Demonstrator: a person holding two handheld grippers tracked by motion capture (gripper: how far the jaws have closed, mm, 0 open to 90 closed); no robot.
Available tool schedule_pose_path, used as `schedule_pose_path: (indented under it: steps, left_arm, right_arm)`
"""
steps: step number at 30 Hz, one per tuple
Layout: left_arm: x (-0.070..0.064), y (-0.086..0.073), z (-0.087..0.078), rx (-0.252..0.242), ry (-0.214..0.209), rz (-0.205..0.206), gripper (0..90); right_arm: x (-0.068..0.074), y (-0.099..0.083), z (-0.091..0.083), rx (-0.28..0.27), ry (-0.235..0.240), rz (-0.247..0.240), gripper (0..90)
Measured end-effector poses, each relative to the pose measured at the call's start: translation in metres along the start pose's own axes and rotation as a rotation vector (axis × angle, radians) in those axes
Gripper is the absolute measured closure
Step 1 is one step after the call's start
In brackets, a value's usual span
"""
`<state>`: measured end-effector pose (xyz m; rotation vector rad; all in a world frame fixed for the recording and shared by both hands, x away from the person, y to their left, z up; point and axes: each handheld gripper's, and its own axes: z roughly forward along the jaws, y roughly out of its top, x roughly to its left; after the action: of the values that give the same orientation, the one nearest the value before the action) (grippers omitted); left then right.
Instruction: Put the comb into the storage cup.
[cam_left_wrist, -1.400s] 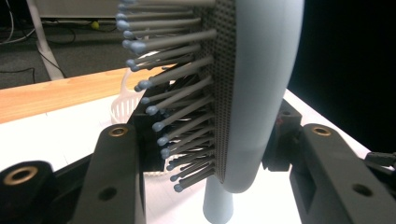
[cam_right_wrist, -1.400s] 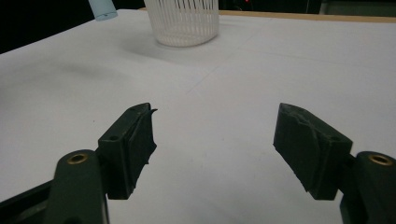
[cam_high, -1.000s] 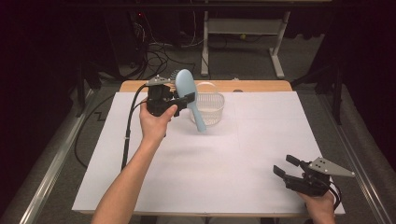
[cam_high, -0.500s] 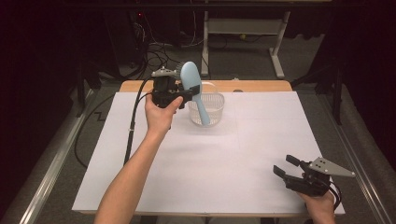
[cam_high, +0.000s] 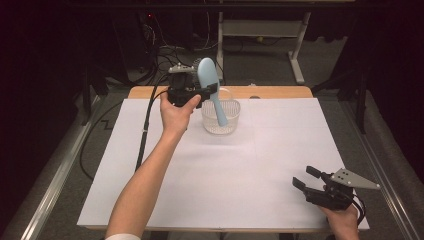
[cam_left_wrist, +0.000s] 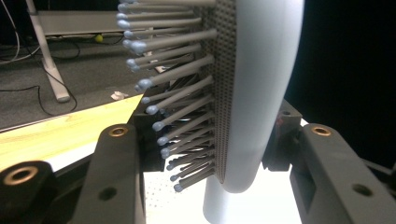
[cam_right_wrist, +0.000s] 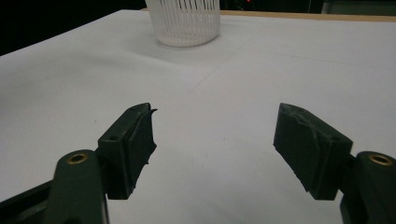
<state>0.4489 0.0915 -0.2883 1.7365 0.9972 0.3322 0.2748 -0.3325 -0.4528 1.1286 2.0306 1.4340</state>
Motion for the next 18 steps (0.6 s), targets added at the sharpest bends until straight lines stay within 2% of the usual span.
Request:
schedule_pose_path:
  steps: [10,18]
  left_arm:
    - [0.003,0.009,0.010,-0.013,0.017,-0.017,52.5]
    - [0.008,0.011,0.022,-0.012,0.047,-0.031,52.5]
  right_arm:
    - [0.000,0.000,0.000,0.003,0.001,0.003,29.3]
    - [0.000,0.000,0.000,0.002,0.009,0.006,29.1]
